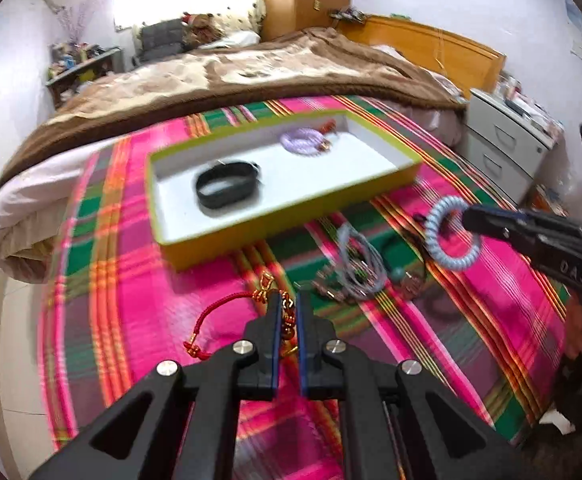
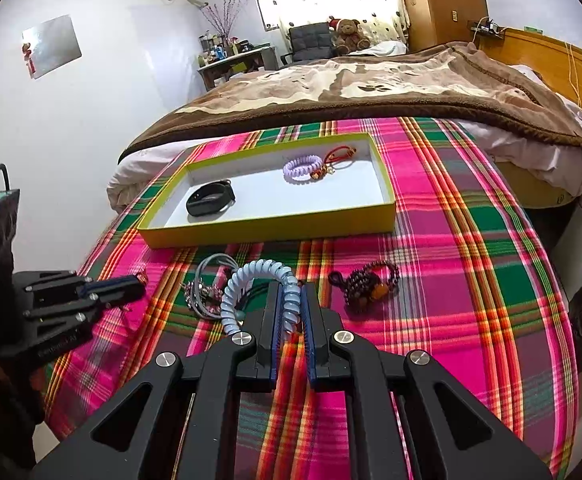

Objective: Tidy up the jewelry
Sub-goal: 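Carry both items into the tray and open both tools to release them, then grasp the grey cord bracelet with the left tool while the right tool grasps the beaded bracelet, then carry both bracelets into the tray and open both tools to release them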

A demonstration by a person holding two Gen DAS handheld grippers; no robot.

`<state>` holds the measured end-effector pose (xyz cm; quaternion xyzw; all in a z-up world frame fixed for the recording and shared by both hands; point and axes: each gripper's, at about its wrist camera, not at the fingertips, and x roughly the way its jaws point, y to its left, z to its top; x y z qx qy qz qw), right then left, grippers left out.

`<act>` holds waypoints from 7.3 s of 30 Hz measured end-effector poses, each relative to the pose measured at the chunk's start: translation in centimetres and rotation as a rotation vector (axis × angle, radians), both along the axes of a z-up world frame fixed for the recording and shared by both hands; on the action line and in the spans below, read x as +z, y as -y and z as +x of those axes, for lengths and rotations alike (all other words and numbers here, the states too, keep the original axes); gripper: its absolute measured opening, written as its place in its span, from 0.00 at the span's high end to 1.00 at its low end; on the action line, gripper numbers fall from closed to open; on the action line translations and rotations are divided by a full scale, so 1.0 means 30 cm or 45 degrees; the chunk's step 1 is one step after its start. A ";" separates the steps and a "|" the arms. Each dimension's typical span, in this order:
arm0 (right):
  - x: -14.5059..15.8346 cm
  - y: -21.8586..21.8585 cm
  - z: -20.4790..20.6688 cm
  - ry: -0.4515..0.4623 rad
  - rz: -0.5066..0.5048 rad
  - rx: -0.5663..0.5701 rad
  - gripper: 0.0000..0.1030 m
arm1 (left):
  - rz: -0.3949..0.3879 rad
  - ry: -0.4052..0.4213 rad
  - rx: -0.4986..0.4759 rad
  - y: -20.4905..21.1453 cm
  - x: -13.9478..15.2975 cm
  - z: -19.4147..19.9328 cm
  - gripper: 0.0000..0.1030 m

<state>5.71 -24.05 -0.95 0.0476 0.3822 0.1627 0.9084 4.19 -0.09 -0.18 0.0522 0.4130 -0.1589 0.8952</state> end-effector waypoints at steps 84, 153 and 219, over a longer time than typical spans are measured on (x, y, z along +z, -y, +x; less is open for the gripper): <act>0.081 0.066 0.335 0.067 -0.108 0.014 0.59 | -0.349 -0.015 0.106 0.016 0.073 0.337 0.48; -0.041 0.127 0.109 -0.035 -0.088 -0.101 0.78 | -0.277 -0.157 -0.044 0.116 -0.067 0.170 0.95; -0.094 -0.219 0.534 -0.090 -0.303 0.154 0.78 | -0.208 -0.119 0.278 -0.178 -0.084 0.380 0.94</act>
